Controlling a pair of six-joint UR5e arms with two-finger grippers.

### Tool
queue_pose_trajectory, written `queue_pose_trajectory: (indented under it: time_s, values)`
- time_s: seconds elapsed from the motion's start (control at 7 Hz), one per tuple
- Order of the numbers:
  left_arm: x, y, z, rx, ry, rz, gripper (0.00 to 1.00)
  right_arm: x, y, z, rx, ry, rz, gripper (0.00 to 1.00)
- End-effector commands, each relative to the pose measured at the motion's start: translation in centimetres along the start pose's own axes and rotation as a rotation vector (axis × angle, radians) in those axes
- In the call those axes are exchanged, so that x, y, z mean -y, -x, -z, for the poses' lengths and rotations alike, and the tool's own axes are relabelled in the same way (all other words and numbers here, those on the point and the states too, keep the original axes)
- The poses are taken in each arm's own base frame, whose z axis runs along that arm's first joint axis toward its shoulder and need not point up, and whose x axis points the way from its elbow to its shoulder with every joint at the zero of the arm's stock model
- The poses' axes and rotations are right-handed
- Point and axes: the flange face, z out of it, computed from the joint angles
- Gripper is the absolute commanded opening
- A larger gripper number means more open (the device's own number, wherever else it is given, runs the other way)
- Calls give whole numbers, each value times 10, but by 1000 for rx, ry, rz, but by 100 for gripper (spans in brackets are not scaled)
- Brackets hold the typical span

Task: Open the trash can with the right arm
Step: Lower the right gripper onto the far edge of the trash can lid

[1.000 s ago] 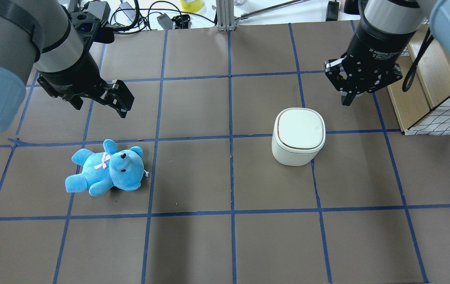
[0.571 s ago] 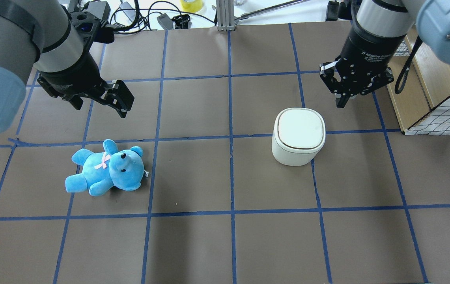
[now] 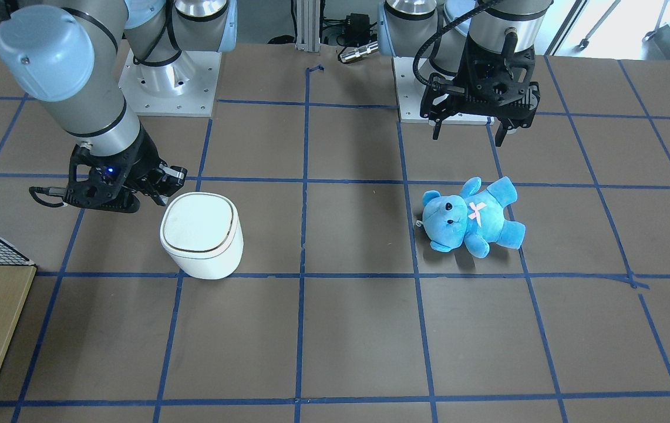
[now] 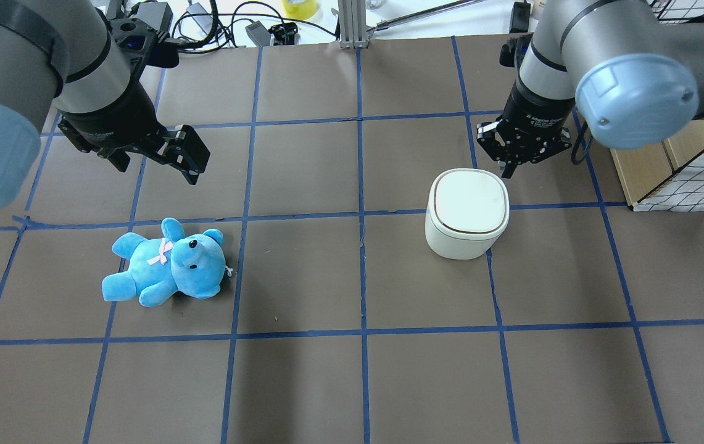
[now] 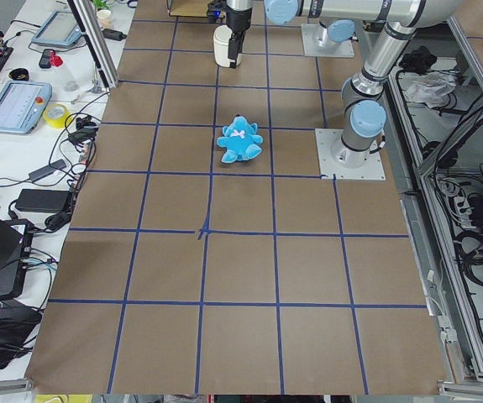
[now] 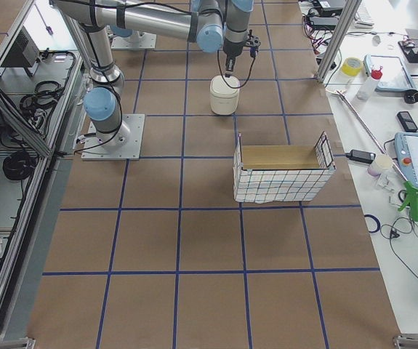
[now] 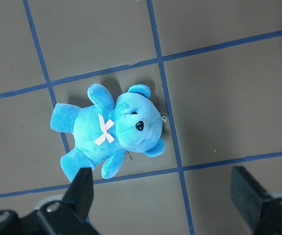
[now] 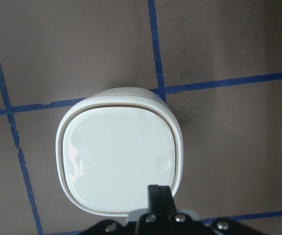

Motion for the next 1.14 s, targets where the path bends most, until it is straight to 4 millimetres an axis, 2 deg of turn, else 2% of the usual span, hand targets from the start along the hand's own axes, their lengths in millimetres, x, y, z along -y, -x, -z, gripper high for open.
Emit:
queue_pose_trajectory:
  time_s: [0.0,0.43,1.0]
  values:
    - [0,0,0,0,0,0,100,-2,-1,-27,0,6,6,0]
    - [0,0,0,0,0,0,100,5,-1,-49,-10,40,4,0]
    - [0,0,0,0,0,0,100,7,-2,-59,-15,58,-3,0]
